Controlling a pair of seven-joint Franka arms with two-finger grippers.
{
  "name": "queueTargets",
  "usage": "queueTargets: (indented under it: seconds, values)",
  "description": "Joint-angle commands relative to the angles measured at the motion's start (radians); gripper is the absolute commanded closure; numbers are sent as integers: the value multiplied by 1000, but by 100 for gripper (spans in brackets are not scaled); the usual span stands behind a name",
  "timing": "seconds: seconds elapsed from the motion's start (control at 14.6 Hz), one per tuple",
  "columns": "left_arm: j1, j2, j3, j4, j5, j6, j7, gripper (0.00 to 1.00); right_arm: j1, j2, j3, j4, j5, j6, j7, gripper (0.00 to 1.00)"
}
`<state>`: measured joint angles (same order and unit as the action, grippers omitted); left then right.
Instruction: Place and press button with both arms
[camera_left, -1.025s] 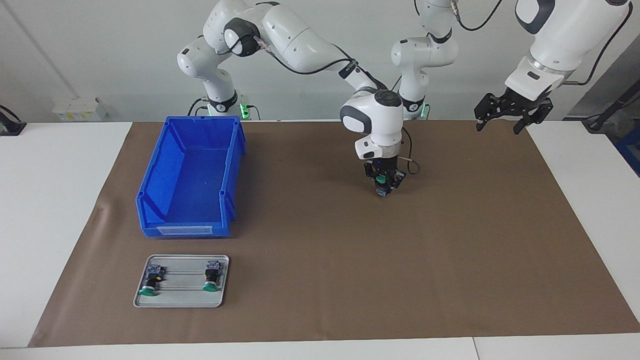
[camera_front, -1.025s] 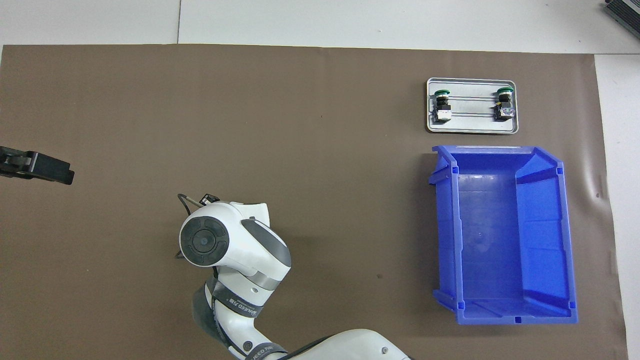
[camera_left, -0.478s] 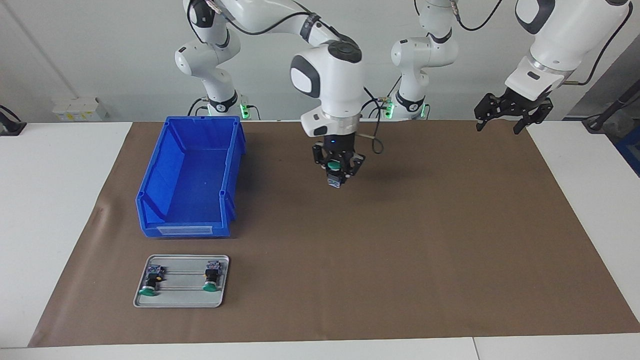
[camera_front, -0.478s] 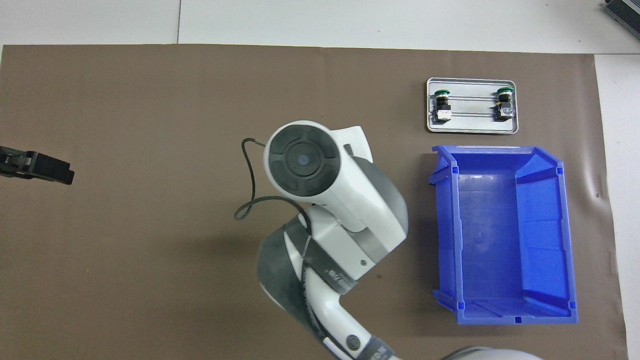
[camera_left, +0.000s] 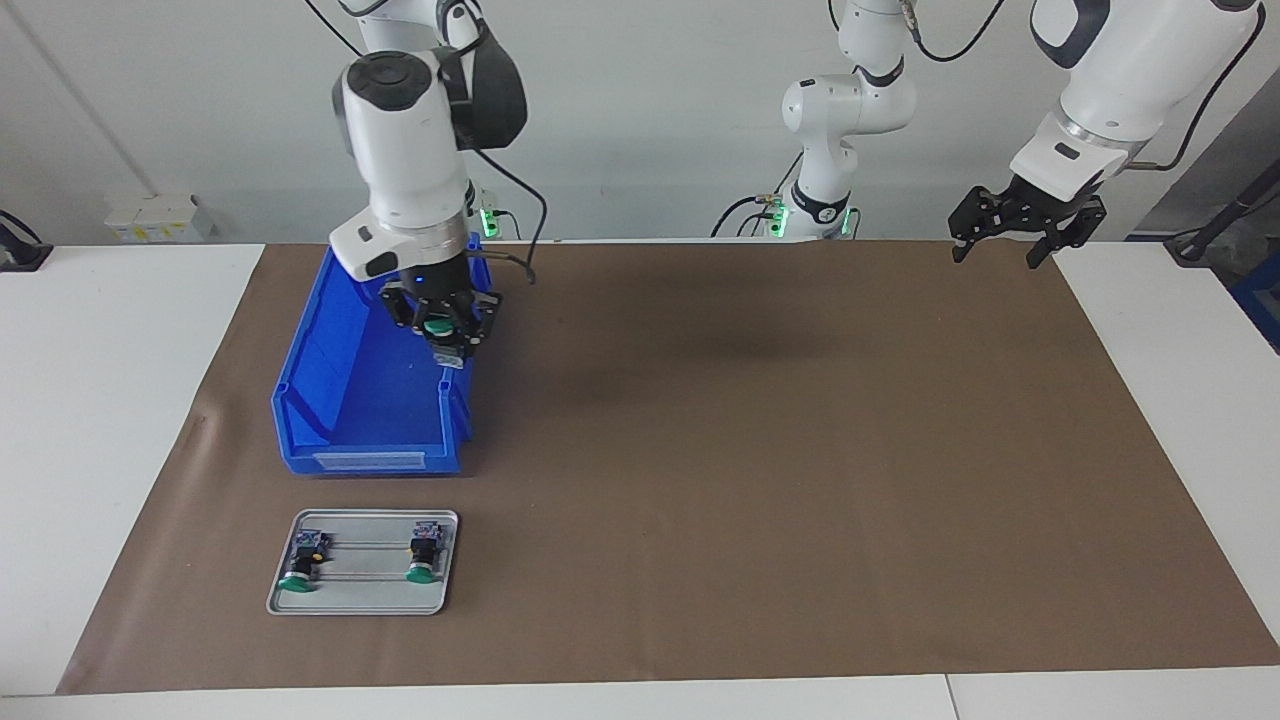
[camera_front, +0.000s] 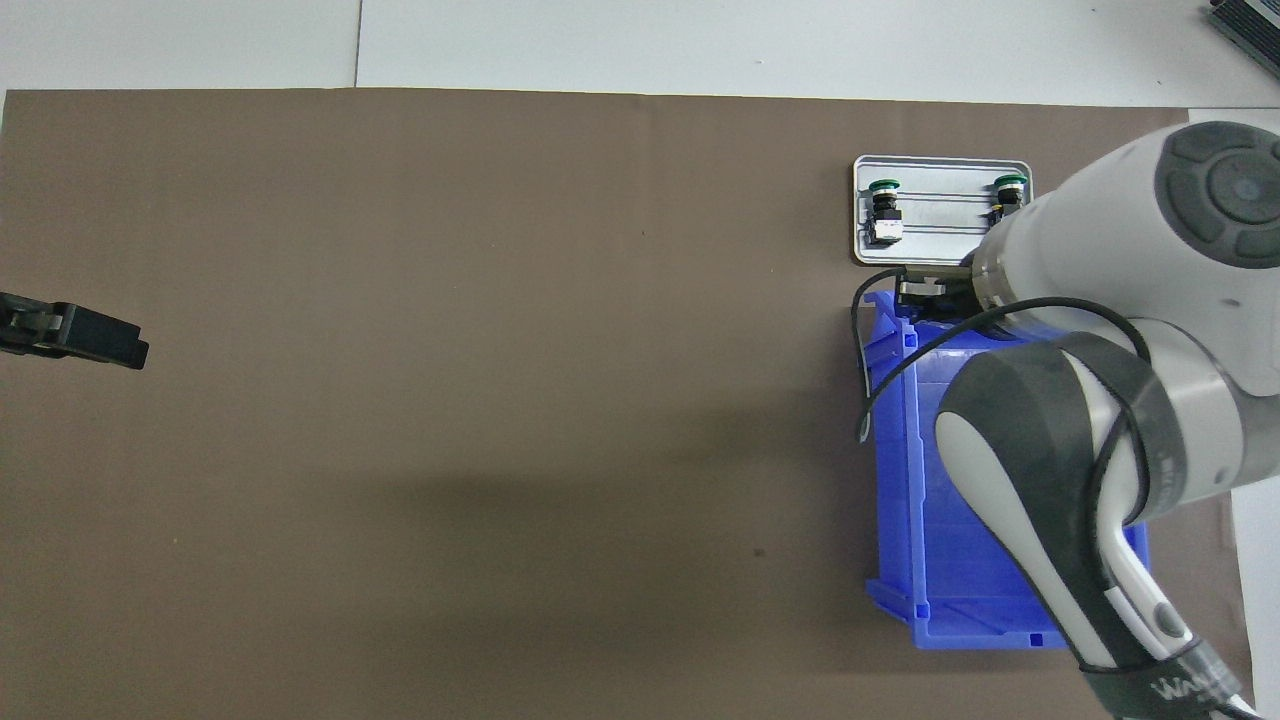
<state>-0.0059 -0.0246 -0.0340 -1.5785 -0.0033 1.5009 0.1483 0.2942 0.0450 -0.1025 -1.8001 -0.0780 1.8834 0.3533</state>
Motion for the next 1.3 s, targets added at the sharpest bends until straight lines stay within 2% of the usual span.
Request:
queueTargets:
  seconds: [0.0, 0.21, 0.55, 0.89, 0.96, 1.03, 1.16, 1.23]
  values:
    - [12, -32, -7, -40, 11, 16, 11, 0, -99, -111, 20, -262, -11, 168, -143, 100]
    - [12, -32, -7, -40, 11, 16, 11, 0, -191, -134, 21, -419, -12, 307, -263, 100]
    - [12, -32, -7, -40, 11, 16, 11, 0, -224, -113, 21, -591, -12, 561, -263, 100]
    - [12, -32, -7, -40, 11, 16, 11, 0, -227, -44, 23, -604, 4, 627, -254, 100]
    - [12, -32, -7, -40, 11, 16, 11, 0, -227, -27, 23, -602, 4, 635, -254, 97]
    - [12, -32, -6, -40, 11, 16, 11, 0, -228, -21, 23, -602, 4, 643, -254, 61]
    - [12, -32, -7, -40, 11, 16, 11, 0, -227, -20, 23, -602, 4, 643, -252, 12]
    - [12, -32, -7, -40, 11, 16, 11, 0, -227, -20, 23, -602, 4, 642, -252, 0]
